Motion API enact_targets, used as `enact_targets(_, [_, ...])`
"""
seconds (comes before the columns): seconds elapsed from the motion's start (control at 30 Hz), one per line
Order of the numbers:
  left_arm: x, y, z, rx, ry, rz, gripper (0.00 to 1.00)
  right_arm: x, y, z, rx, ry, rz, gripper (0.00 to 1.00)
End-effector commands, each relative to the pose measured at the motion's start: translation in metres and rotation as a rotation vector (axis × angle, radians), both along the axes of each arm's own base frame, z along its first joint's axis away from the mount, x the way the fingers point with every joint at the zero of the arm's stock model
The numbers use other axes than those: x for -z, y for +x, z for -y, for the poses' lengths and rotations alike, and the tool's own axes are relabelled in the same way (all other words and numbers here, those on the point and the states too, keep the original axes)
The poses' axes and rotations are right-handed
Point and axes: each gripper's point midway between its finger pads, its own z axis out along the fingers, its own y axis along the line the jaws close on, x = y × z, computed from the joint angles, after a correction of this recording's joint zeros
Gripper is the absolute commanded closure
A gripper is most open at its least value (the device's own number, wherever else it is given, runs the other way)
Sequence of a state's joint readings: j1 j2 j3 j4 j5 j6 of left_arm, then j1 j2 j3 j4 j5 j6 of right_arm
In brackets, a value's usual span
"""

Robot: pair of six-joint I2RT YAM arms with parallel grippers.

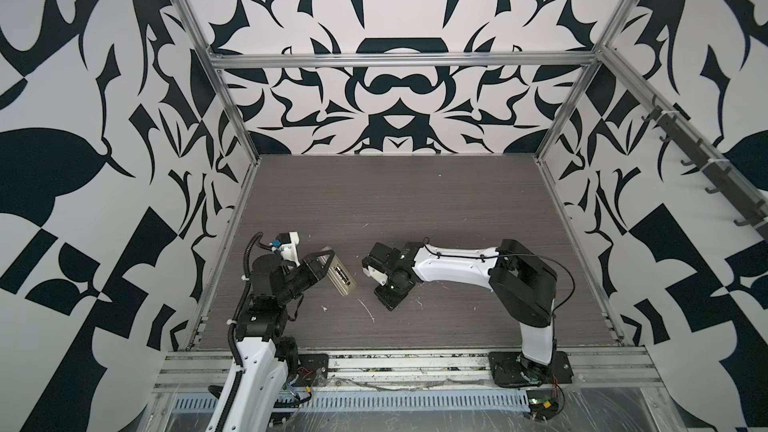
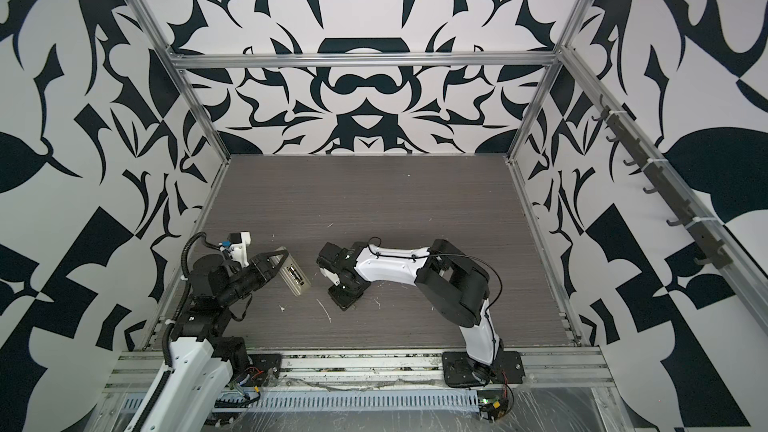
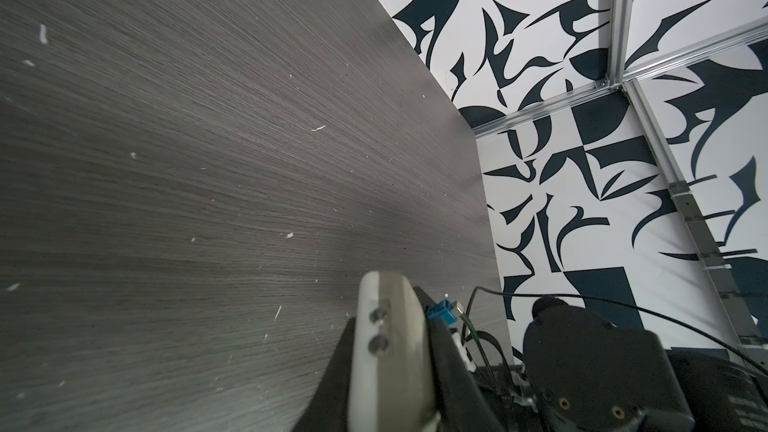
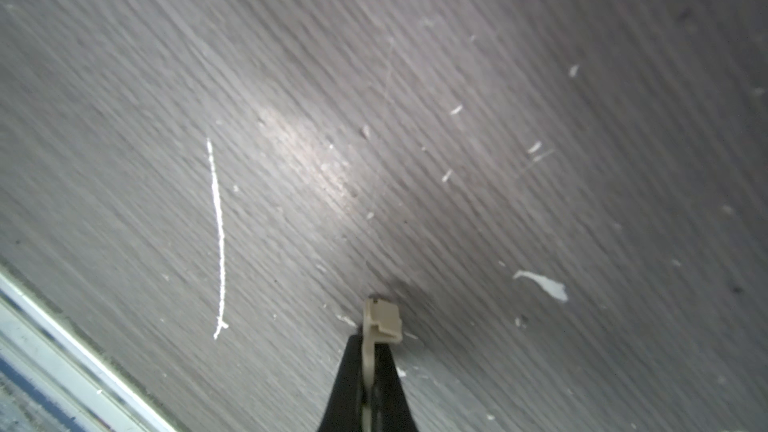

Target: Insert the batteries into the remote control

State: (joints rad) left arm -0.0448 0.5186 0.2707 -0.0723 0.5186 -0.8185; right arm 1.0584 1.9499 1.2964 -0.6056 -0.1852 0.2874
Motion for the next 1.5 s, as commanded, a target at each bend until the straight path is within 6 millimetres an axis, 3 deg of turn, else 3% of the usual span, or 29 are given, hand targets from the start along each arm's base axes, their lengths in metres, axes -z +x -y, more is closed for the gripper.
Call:
enact_targets(0.0, [-0.012, 0.001, 0.002, 0.015, -0.007, 0.034, 1.0, -0.013, 0.001, -0.002, -0.006, 0.05, 0.005, 0.91])
enact_targets(0.57, [-0.008, 0.002, 0.002, 0.016, -0.007, 0.025, 1.0, -0.015, 0.014, 0.011, 0.0, 0.002, 0.063, 0.71])
enact_targets(0.97, [-0.009, 0.001, 0.002, 0.015, -0.006, 0.027, 1.0, -0.022, 0.024, 0.019, 0.008, -0.059, 0.114, 0.45])
enact_targets(1.47, [-0.013, 0.0, 0.002, 0.015, -0.009, 0.05, 1.0, -0.025, 0.023, 0.002, 0.024, -0.057, 0.095, 0.41])
